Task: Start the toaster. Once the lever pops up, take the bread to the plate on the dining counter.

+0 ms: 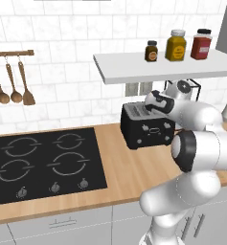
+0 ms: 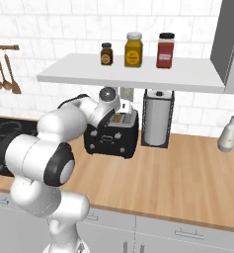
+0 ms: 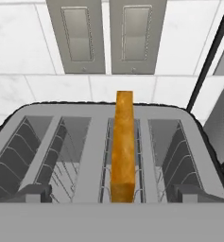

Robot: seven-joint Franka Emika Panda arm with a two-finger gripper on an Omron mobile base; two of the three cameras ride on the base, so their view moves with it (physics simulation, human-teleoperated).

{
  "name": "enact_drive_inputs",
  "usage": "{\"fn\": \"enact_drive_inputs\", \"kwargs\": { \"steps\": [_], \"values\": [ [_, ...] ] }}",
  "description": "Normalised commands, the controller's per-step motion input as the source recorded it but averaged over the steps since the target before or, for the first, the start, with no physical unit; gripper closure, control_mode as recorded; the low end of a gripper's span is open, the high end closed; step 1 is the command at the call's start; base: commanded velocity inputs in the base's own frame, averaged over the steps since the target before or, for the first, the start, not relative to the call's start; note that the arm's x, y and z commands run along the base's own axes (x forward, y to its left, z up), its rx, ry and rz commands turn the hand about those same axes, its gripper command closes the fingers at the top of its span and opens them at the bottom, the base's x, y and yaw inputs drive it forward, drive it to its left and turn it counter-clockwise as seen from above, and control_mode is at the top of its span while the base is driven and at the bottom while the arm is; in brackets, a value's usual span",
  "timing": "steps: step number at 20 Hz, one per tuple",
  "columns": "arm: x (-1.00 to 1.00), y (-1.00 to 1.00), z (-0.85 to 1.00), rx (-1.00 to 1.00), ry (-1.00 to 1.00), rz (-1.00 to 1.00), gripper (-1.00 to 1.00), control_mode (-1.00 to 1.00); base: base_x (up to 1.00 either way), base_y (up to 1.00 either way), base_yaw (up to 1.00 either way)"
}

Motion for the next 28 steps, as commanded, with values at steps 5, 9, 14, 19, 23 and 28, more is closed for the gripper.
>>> {"fn": "enact_drive_inputs", "kwargs": {
  "steps": [5, 9, 14, 19, 23, 28],
  "values": [
    [0.10, -0.04, -0.20, 0.00, 0.00, 0.03, -1.00, -1.00, 0.00, 0.00, 0.00],
    [0.10, -0.03, -0.18, 0.00, 0.00, 0.02, -1.00, -1.00, 0.00, 0.00, 0.00],
    [0.16, 0.00, -0.09, 0.00, 0.00, 0.01, -1.00, -1.00, 0.00, 0.00, 0.00],
    [0.20, 0.00, -0.06, 0.00, 0.00, 0.00, -1.00, -1.00, 0.00, 0.00, 0.00],
    [0.15, 0.00, -0.07, 0.00, 0.00, 0.00, -1.00, -1.00, 0.00, 0.00, 0.00],
    [0.02, 0.00, -0.20, 0.00, 0.00, 0.00, -1.00, -1.00, 0.00, 0.00, 0.00]
  ]
}}
